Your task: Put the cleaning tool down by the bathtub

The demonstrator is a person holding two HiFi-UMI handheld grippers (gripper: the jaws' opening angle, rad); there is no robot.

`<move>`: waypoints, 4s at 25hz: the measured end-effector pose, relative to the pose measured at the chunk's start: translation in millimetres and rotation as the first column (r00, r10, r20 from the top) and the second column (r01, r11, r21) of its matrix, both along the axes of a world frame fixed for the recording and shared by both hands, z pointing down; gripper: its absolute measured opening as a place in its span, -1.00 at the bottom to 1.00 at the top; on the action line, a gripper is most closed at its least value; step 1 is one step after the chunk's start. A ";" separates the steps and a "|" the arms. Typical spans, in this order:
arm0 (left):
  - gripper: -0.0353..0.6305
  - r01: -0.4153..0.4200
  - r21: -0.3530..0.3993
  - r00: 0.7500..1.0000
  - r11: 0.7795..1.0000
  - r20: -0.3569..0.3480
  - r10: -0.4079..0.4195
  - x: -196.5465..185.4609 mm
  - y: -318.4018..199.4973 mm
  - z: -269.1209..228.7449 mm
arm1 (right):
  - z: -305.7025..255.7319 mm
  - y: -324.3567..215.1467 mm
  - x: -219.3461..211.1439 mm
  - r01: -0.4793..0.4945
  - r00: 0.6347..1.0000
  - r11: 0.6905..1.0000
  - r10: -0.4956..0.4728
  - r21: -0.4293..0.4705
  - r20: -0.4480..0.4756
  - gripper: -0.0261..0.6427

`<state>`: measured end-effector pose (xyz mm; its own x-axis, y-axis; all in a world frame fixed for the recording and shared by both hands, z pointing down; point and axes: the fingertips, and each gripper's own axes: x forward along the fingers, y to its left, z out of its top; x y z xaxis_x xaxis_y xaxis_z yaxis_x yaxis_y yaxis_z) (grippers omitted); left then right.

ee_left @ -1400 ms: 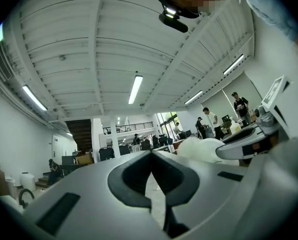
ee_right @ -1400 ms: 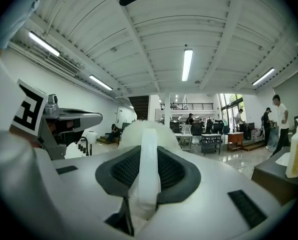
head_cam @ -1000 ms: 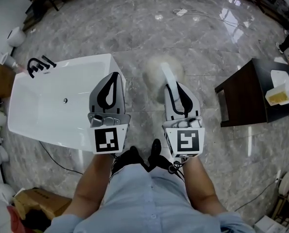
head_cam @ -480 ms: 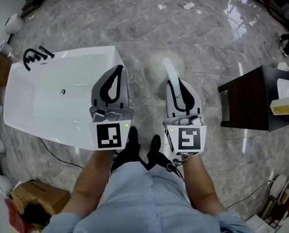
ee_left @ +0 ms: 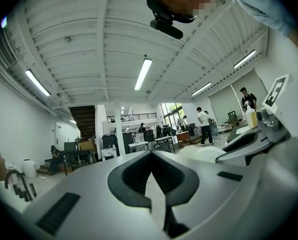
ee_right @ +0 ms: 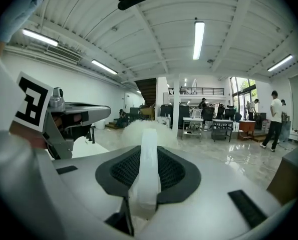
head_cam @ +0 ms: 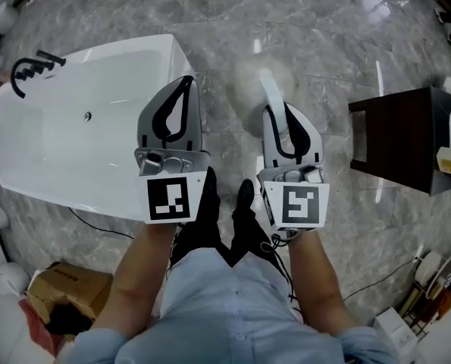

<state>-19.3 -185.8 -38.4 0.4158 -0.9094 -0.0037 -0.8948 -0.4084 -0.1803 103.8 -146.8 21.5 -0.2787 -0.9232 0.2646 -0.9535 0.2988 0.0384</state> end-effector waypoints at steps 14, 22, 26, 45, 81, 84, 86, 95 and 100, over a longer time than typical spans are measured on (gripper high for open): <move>-0.85 -0.023 -0.120 1.000 0.992 0.007 0.024 7.3 -36.1 127.7 | 122.3 -23.4 -4.4 0.005 1.000 0.990 -0.006 -0.144 -0.005 -0.62; -0.85 -0.030 -0.173 1.000 0.985 0.000 0.031 5.6 -47.0 203.2 | 185.1 -45.0 -12.7 0.012 1.000 0.990 -0.011 -0.140 0.004 -0.62; -0.85 -0.030 -0.198 1.000 0.980 -0.005 0.030 2.6 -49.7 240.9 | 220.7 -49.7 -16.7 0.017 1.000 0.985 -0.016 -0.170 0.006 -0.62; -0.85 -0.050 -0.291 0.999 0.956 -0.004 0.051 -5.6 -49.3 394.2 | 362.7 -48.2 -28.8 -0.001 1.000 0.966 0.004 -0.257 0.010 -0.62; -0.85 0.013 -0.396 0.999 0.918 0.035 0.001 -42.6 -13.9 644.5 | 604.5 -14.7 -55.5 0.026 0.999 0.919 -0.035 -0.394 -0.015 -0.62; -0.85 0.008 -0.402 0.999 0.916 0.040 0.009 -43.2 -13.0 657.2 | 614.5 -17.3 -58.3 0.026 0.999 0.925 -0.036 -0.380 -0.018 -0.62; -0.85 0.006 -0.407 0.999 0.913 0.040 0.011 -44.1 -12.3 665.9 | 624.9 -13.1 -61.2 0.031 0.999 0.914 -0.042 -0.405 -0.018 -0.62; -0.85 0.037 -0.433 0.999 0.901 0.023 -0.030 -61.0 -14.8 705.9 | 669.9 -11.1 -70.6 0.027 0.999 0.909 -0.041 -0.417 -0.025 -0.62; -0.85 0.053 -0.403 0.998 0.914 0.003 -0.056 -63.9 -36.2 712.0 | 689.2 -10.5 -73.6 0.031 0.999 0.908 -0.046 -0.418 -0.025 -0.62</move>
<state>-83.2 -222.0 673.7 0.3671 -0.8558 0.3643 -0.9185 -0.3954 -0.0031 30.1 -157.4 710.7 -0.2961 -0.7152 0.6331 -0.9412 0.3312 -0.0661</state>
